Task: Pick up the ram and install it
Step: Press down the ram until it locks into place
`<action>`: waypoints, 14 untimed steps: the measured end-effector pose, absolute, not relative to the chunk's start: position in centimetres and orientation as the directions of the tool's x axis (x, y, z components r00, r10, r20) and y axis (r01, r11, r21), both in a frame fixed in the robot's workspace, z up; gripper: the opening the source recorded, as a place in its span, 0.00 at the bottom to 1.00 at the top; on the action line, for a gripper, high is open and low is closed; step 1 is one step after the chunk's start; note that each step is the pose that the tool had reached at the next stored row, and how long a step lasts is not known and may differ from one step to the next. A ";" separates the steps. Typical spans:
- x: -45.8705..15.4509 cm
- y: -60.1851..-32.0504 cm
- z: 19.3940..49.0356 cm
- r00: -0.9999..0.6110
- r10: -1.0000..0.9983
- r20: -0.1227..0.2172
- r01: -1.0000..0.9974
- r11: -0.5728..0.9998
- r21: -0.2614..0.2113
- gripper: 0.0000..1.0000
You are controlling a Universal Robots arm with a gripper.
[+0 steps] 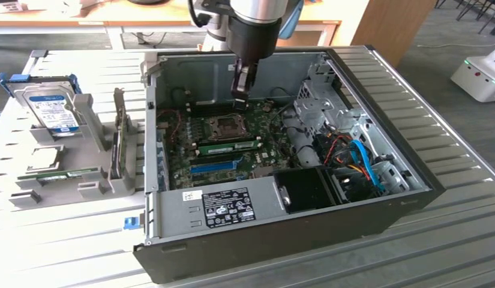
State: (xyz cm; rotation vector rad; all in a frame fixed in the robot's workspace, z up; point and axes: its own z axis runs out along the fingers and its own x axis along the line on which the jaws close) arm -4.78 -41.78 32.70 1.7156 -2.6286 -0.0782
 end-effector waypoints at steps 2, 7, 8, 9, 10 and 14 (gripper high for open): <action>-4.8 -41.8 32.7 -0.429 -0.903 -0.026 -0.903 0.428 0.043 0.11; -4.8 -41.8 32.6 -0.491 -0.871 -0.026 -0.871 0.489 0.043 0.11; -4.8 -41.8 32.6 -0.501 -0.865 -0.026 -0.865 0.500 0.043 0.11; -4.8 -41.8 32.6 -0.512 -0.858 -0.026 -0.859 0.511 0.043 0.11; -4.8 -41.8 32.6 -0.523 -0.852 -0.026 -0.852 0.522 0.043 0.11; -4.8 -41.8 32.6 -0.566 -0.824 -0.026 -0.824 0.564 0.043 0.11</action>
